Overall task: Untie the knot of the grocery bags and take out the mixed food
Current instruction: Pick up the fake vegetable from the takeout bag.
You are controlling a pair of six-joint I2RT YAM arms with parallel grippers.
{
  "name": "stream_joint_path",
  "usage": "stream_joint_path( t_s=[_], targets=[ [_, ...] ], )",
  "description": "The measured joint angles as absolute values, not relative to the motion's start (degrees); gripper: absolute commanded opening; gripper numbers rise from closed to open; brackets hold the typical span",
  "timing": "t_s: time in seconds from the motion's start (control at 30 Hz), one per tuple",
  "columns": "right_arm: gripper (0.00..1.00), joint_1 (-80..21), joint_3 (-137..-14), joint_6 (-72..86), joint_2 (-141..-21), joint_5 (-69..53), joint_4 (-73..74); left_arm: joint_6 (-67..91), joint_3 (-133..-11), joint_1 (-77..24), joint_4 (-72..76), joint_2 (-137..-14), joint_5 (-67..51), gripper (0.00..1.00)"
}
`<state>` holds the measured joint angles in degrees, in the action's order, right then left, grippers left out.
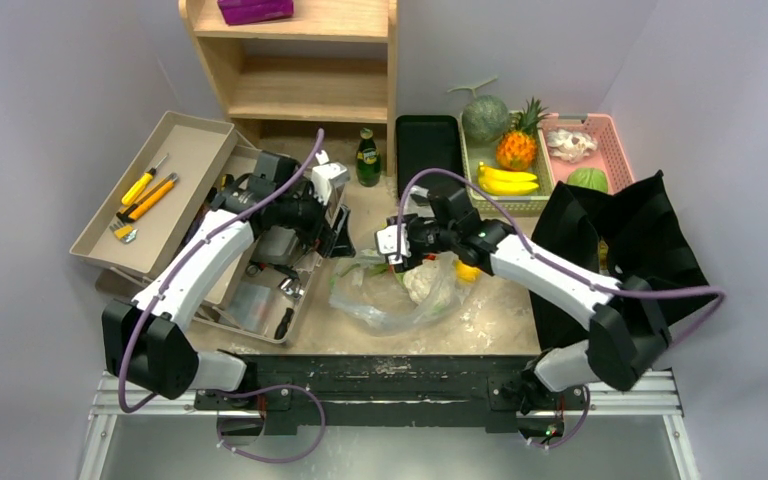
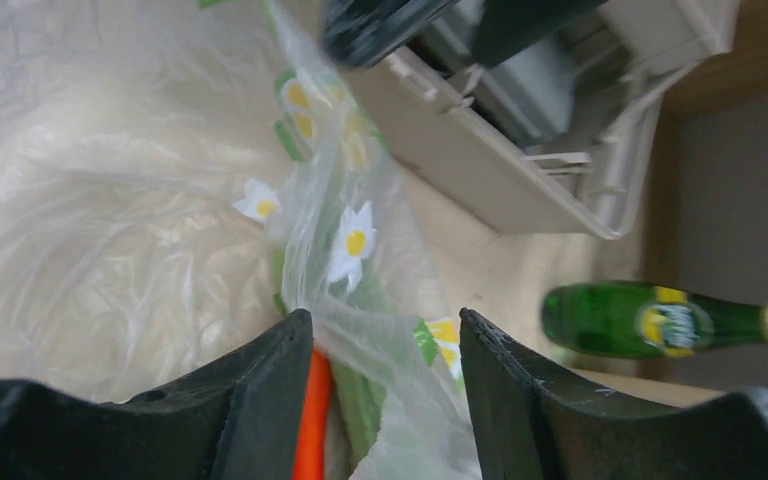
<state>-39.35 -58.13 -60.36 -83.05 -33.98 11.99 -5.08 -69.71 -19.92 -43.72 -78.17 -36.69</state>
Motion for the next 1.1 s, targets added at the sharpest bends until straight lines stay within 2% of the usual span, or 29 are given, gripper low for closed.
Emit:
stream_joint_path(
  t_s=[0.13,0.33,0.47,0.5,0.57,0.63,0.73,0.87,1.1],
  targets=[
    [0.53,-39.4,-58.2,-56.3,-75.4,-31.6,11.8,-6.7,-65.9,-21.5,-41.8,-76.4,-36.1,1.00],
    [0.40,-38.6,-57.6,-51.3,-66.7,-27.6,12.7,-12.6,-58.8,-25.5,-37.3,-70.7,-34.0,0.98],
    [0.24,-35.8,-54.7,-51.2,-60.8,-30.1,16.9,-15.7,-57.7,-26.9,-33.2,-71.4,-30.9,0.83],
    [0.20,-35.5,-53.8,-51.5,-59.5,-30.8,17.6,-16.1,-57.8,-26.9,-32.5,-72.1,-30.3,0.77],
    [0.17,-35.6,-52.3,-52.1,-57.6,-33.1,19.4,-16.3,-58.8,-26.9,-32.0,-74.8,-29.5,0.58],
    [0.16,-35.7,-52.0,-52.1,-58.1,-35.1,19.6,-15.9,-59.9,-26.9,-31.8,-77.3,-29.3,0.43],
    [0.16,-36.2,-52.0,-51.8,-63.1,-37.7,17.9,-15.3,-61.4,-26.9,-31.9,-79.7,-29.1,0.27],
    [0.18,-38.0,-50.2,-51.8,-70.7,-38.0,13.5,-13.9,-62.8,-26.9,-32.3,-79.8,-28.9,0.15],
    [0.36,-42.5,-49.9,-53.0,-79.7,-31.3,6.5,-11.6,-65.5,-26.9,-33.3,-79.8,-28.9,0.13]
  ],
)
